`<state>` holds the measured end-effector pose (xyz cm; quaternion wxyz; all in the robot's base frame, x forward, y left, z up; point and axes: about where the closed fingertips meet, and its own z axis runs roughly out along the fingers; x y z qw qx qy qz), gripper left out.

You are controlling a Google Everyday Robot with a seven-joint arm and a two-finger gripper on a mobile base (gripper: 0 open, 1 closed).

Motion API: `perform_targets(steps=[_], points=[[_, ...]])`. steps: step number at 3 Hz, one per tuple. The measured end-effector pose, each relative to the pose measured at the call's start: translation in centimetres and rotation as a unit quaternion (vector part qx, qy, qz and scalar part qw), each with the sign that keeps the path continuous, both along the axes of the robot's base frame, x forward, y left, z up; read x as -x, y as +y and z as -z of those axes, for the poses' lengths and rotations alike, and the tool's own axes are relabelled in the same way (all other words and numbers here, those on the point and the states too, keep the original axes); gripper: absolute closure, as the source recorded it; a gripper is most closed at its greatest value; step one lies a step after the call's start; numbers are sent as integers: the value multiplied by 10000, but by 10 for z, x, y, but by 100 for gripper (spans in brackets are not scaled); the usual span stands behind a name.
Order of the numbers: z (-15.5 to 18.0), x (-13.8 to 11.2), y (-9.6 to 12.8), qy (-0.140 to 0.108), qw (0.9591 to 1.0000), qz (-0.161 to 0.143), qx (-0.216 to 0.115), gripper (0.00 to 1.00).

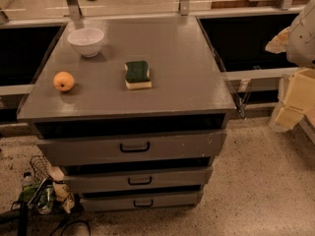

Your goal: Open bottom drawer

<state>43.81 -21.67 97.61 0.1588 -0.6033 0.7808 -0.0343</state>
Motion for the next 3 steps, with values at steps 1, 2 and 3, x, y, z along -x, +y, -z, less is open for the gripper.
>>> perform_targets(steps=[1,2,3], points=[[0,0,0,0,10000,0,0,0],[0,0,0,-1,10000,0,0,19],[0,0,0,-1,10000,0,0,42]])
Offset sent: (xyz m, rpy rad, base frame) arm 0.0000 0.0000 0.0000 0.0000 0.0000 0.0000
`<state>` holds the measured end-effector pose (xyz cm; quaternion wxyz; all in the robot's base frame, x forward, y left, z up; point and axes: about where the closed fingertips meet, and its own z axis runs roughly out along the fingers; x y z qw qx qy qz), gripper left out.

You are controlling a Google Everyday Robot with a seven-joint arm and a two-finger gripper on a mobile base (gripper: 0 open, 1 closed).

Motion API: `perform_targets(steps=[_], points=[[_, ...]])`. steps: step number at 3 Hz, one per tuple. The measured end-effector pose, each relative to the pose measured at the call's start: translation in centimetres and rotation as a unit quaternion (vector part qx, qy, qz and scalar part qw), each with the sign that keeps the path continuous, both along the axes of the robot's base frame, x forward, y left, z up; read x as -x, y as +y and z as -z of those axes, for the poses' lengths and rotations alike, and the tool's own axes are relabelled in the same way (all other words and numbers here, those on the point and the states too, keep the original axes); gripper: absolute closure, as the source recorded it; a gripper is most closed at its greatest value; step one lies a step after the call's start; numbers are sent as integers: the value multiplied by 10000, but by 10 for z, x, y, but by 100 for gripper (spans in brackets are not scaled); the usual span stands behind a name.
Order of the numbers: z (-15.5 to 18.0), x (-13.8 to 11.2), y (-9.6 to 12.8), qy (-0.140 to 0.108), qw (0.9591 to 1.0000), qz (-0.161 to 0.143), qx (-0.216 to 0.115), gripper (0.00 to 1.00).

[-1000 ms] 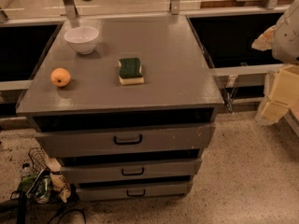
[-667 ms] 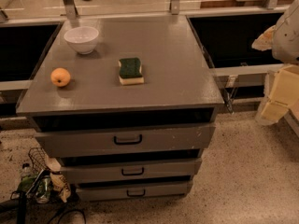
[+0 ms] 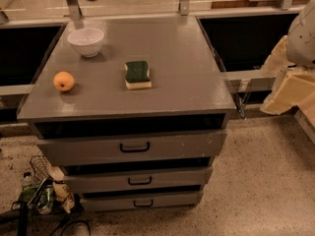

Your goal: Open bottom drawer

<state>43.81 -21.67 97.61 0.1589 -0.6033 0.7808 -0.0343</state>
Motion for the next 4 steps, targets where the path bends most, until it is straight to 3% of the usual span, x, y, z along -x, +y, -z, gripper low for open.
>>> perform_targets(steps=[1,2,4], points=[[0,-1,1,-20,10000,-5,-20,73],[0,-1,4,-51,10000,-13,-54,96],[56,-8,38,178,9990,84,-390,100]])
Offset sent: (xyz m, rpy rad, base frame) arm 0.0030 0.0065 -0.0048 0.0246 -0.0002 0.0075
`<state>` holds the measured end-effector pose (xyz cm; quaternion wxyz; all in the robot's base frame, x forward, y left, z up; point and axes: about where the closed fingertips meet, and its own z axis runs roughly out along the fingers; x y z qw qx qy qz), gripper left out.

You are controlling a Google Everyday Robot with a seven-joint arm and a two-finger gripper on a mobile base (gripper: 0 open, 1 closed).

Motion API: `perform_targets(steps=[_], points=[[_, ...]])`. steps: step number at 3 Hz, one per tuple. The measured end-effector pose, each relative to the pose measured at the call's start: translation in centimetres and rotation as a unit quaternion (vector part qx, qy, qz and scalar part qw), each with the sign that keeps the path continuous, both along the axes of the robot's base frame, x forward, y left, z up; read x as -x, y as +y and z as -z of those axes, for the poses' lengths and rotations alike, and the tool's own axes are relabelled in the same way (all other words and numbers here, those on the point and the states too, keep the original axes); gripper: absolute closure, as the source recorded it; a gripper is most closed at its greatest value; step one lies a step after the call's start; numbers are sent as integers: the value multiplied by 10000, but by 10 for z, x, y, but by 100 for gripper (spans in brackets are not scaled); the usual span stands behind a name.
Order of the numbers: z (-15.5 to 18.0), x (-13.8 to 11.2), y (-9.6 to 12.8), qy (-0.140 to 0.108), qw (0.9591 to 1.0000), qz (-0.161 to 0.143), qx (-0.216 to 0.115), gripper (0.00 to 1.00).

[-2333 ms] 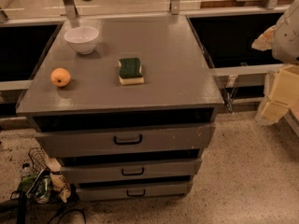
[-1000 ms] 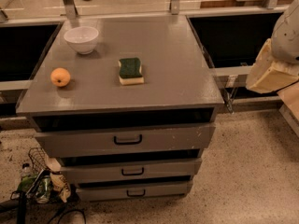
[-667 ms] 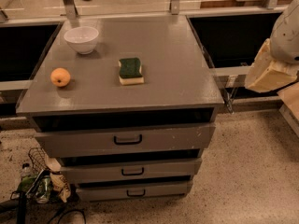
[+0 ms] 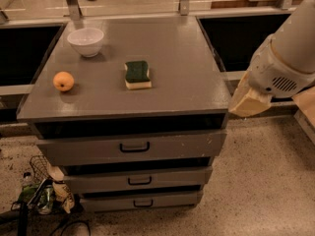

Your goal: Open bottom drawer

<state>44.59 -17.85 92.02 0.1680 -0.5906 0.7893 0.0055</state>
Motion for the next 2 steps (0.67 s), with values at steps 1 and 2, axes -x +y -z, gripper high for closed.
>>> perform_targets(steps=[1,2], points=[[32,-10,21,186,9998,-51,-113,100],[69,-17,39,471,9987,-125,-145,100]])
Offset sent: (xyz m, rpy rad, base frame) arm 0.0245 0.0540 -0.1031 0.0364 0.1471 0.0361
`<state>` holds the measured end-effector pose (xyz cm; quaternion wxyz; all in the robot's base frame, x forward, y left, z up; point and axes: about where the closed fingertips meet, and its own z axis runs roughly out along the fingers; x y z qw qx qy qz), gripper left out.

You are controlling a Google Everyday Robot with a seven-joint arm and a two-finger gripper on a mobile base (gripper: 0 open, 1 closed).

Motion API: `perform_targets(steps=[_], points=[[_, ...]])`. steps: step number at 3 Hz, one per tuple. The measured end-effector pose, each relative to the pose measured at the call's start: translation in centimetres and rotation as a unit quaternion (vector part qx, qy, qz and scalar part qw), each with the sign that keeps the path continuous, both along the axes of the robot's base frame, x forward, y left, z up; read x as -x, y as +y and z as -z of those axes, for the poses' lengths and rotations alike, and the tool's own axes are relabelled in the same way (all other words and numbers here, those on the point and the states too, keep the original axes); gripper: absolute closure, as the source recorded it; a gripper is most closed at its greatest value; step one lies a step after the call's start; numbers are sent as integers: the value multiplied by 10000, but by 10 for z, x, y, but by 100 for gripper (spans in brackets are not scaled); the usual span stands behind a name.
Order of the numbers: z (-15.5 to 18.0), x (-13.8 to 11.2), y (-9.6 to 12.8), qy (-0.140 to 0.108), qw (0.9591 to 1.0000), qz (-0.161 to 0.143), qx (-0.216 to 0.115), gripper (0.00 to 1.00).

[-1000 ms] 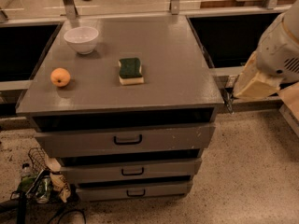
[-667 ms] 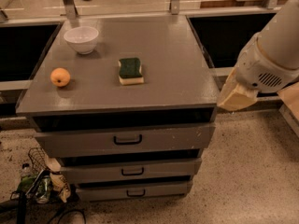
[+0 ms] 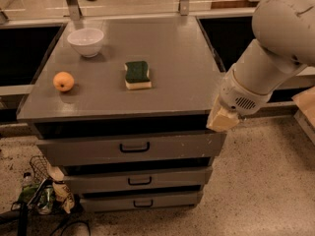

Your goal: Open bottom drawer

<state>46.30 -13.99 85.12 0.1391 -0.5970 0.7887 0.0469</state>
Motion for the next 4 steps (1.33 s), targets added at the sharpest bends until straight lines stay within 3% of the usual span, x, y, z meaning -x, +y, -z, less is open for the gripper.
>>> perform_targets(steps=[2,3,4], points=[[7,17,3,-68,10000,17,-37,100],[26,39,16,-3,9997,14,-238,100],[56,57,25,99,9997,-32,-201,100]])
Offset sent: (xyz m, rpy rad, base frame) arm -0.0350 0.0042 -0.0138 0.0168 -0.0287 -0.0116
